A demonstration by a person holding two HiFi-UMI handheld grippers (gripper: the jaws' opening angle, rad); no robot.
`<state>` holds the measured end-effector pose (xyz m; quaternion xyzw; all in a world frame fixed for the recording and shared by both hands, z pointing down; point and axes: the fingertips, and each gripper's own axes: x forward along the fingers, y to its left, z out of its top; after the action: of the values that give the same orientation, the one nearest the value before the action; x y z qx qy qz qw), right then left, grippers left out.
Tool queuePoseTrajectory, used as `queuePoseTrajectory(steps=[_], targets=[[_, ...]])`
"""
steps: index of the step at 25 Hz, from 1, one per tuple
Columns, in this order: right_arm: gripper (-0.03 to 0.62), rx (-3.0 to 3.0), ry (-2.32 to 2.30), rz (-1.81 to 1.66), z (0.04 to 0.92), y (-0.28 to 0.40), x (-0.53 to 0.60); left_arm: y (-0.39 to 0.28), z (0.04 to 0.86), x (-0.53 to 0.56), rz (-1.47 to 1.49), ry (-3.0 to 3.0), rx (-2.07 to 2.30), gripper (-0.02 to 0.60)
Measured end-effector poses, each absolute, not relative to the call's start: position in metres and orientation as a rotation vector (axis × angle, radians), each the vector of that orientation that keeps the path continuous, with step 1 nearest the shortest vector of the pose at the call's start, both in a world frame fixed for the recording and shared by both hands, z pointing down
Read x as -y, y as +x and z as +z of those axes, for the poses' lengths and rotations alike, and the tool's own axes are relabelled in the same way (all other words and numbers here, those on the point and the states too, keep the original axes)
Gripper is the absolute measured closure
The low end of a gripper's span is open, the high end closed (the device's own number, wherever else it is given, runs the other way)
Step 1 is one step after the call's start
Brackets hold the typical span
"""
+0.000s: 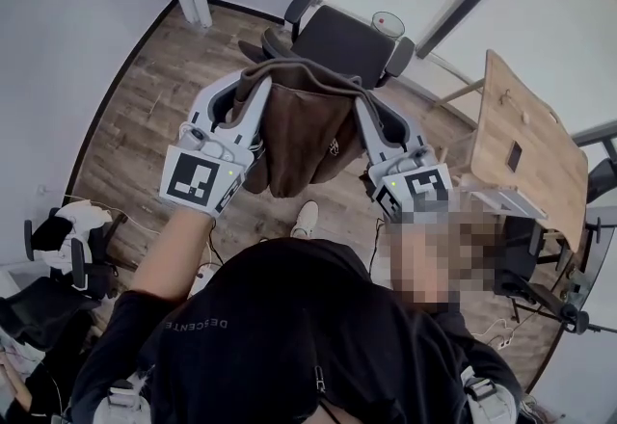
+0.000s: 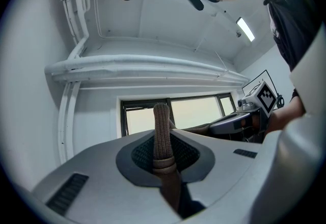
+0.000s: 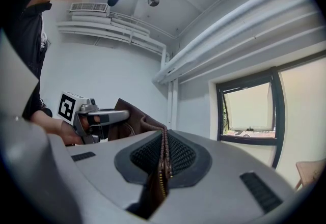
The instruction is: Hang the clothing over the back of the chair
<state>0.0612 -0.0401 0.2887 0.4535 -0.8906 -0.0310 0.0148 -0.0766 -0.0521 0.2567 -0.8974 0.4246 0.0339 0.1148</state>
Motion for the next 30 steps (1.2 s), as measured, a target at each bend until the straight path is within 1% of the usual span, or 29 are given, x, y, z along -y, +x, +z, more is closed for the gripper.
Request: queuePoseTrajectory(steps=[30], targets=[[0.556, 2.864, 1.376, -0.177, 0.24, 0.105, 0.181, -0.02, 0.205, 0.192, 0.134, -2.528, -1.315, 0.532]])
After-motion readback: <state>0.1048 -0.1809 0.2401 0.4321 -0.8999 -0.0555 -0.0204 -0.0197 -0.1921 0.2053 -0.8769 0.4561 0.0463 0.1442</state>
